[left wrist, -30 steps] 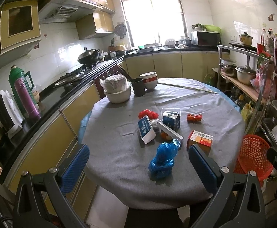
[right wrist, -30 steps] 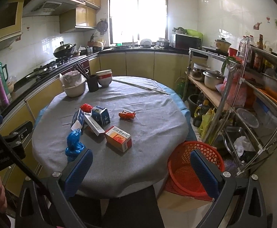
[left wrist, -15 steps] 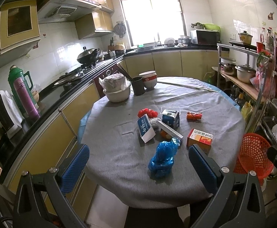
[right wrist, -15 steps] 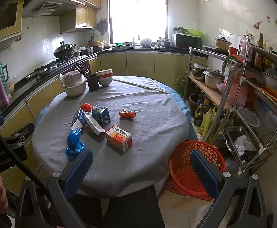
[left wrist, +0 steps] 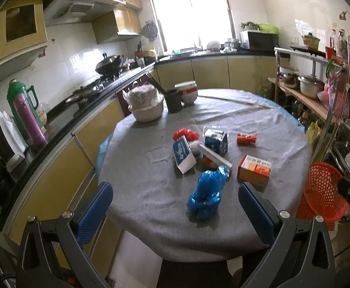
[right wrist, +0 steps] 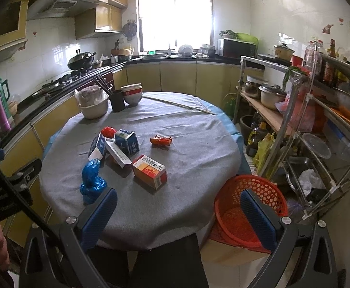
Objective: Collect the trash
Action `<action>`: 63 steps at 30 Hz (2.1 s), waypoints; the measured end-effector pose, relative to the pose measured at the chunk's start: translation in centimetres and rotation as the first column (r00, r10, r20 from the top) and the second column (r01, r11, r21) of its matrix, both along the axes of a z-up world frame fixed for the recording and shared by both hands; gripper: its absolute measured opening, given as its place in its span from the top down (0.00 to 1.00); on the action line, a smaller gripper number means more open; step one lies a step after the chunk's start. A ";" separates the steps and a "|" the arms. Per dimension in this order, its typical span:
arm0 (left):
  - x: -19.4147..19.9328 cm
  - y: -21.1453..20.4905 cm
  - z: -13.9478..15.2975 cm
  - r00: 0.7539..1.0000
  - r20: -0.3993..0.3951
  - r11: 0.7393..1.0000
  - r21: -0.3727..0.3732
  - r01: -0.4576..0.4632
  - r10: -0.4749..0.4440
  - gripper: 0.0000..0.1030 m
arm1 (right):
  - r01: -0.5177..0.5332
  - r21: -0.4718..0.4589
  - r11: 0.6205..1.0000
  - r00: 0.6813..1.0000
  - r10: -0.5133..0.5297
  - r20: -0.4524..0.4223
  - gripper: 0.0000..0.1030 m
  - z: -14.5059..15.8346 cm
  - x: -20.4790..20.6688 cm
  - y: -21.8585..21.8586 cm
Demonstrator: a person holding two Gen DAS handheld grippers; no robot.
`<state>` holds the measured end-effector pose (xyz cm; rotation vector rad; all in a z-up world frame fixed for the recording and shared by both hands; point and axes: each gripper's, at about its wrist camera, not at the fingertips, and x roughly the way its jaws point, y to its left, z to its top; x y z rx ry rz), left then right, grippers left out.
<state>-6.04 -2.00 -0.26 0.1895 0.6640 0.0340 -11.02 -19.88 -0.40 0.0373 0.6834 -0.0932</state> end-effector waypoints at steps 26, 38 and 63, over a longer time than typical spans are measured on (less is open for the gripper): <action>14.4 0.3 -12.6 0.907 -0.390 0.970 -0.234 0.065 -0.155 0.03 | -0.454 0.213 0.865 0.813 0.500 -0.299 0.33 -15.9 23.0 0.5; 15.9 0.6 -13.1 0.899 -0.406 0.960 -0.277 0.048 -0.163 0.68 | -0.391 0.333 0.858 0.842 0.479 -0.247 0.47 -15.7 21.1 -0.8; 12.7 -28.1 -9.3 0.548 -0.333 0.640 -0.446 0.626 -0.767 0.68 | 0.359 0.647 0.673 0.933 -0.276 -0.230 0.45 -15.7 1.5 -27.1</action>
